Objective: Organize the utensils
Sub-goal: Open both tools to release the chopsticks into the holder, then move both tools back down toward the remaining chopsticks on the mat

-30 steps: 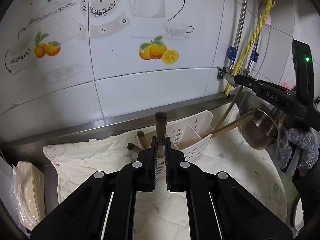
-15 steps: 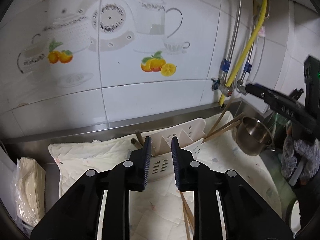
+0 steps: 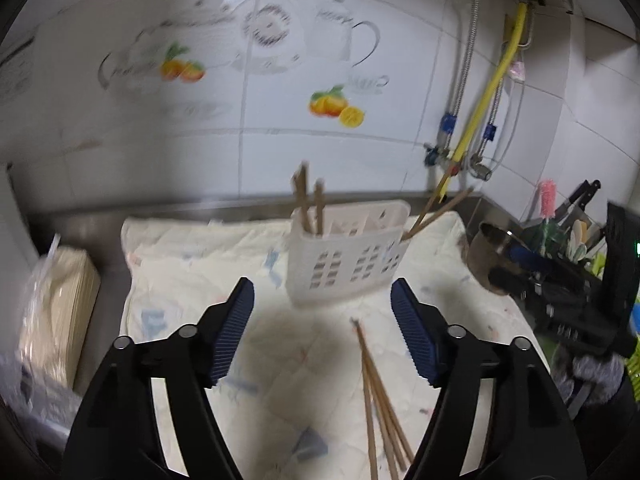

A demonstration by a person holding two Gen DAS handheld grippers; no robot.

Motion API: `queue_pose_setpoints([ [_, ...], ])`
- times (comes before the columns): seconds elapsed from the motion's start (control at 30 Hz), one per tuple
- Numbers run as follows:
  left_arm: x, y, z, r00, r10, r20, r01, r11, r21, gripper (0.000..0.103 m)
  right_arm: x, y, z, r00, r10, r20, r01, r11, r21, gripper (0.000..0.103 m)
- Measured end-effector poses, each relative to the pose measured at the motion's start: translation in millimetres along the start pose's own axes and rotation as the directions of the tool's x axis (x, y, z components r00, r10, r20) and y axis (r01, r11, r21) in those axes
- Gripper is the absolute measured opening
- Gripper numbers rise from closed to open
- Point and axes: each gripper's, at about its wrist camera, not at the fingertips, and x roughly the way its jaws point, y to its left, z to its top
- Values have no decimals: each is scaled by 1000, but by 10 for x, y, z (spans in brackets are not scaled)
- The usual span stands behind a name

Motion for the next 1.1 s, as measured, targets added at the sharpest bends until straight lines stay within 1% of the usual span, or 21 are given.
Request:
queue_pose_setpoints([
  [0.13,-18,147,-244,999,29,-17,-29,998,-51,75,18,152,-454,999,-9,-49,8,1000,-16,74],
  [0.27,-48,261,-453,999,45,-29,-48,995,-92,79,37,263,-817,995,-6,-99,5,1000,-13,75],
  [0.4,-89,346,-653,996,88,-32,-91,989,-114,81,57,382,-1146,989,6,-150,-5,1000,5,75],
  [0.5,-116,398,-783,994,98,-40,-103,986,-130,82,54,452,-1339,984,13,-180,-9,1000,22,75],
  [0.67,-139,483,-941,993,105,-55,-112,981,-159,83,99,504,-1605,971,50,-235,-29,995,94,67],
  [0.7,-145,510,-973,992,108,-59,-116,979,-168,83,112,518,-1639,968,52,-244,-28,995,101,63],
  [0.77,-156,556,-1018,992,111,-64,-121,976,-181,84,146,552,-1712,963,57,-264,-28,994,110,61],
  [0.8,-159,569,-1035,991,114,-66,-124,975,-185,84,156,561,-1735,961,60,-270,-30,993,116,59],
  [0.83,-165,597,-1063,991,117,-68,-128,973,-193,84,168,577,-1763,959,69,-275,-35,991,128,54],
  [0.93,-171,646,-1114,990,123,-75,-136,969,-206,84,193,612,-1806,956,81,-283,-40,988,148,49],
  [1.03,-184,667,-1153,989,126,-79,-140,967,-211,84,223,656,-1825,952,94,-290,-50,987,155,37],
  [1.1,-192,677,-1177,989,124,-81,-139,967,-214,84,252,685,-1820,952,94,-293,-49,986,157,34],
])
